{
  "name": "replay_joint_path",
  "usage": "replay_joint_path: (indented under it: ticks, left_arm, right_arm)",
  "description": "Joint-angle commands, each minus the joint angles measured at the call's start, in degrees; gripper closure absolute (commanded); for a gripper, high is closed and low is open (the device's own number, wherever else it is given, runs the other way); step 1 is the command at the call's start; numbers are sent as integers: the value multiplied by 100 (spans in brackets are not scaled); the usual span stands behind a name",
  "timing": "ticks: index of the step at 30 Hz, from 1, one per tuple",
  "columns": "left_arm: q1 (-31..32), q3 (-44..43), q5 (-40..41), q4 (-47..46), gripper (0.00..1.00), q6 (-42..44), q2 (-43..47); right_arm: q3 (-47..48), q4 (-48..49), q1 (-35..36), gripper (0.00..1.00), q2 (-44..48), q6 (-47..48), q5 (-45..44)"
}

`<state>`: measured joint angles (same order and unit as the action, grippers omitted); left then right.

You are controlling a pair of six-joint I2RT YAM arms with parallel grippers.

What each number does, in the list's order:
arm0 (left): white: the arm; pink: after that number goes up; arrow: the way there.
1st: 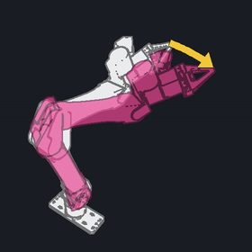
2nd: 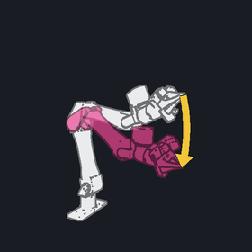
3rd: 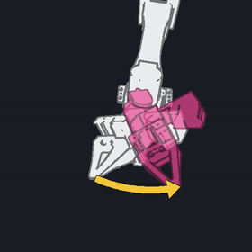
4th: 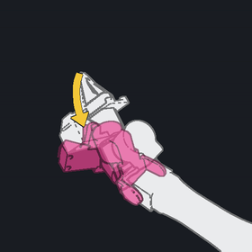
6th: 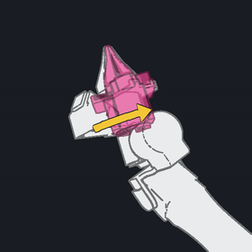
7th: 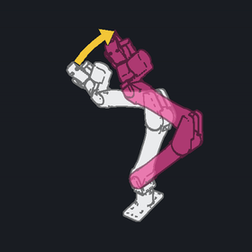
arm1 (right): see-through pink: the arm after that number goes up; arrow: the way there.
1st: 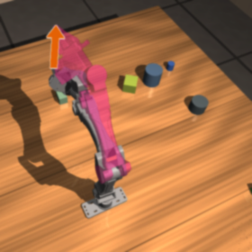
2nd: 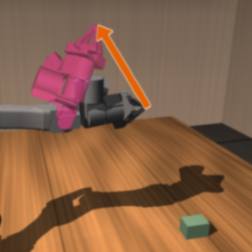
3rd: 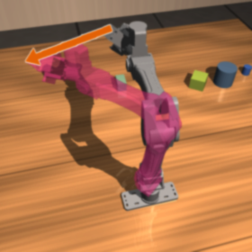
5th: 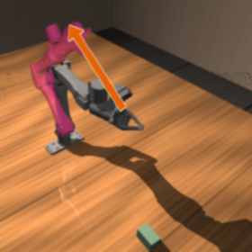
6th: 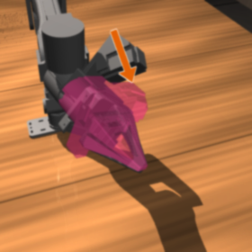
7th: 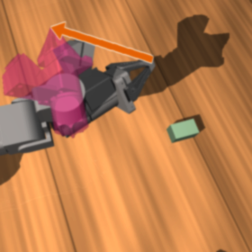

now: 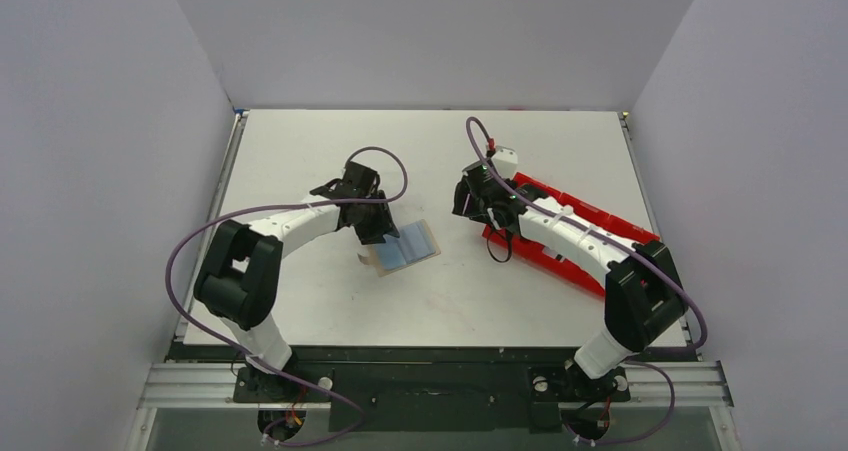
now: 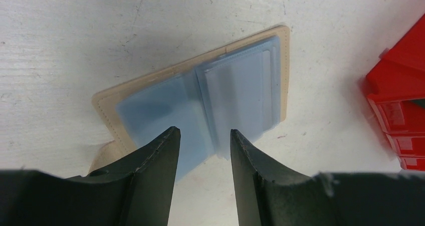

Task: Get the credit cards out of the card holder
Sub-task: Remove the credit card from the card holder.

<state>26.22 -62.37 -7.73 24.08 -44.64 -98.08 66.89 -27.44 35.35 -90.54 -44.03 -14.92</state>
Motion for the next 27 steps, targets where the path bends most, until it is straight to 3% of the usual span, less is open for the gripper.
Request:
replay_joint_path:
  ticks: [1, 27]
  left_arm:
    - [39, -55, 271, -203, 61, 17, -146]
    - [73, 78, 674, -291, 63, 63, -853]
  right_arm:
    - [307, 250, 43, 38, -79, 79, 94]
    - [400, 319, 91, 39, -424, 114, 259]
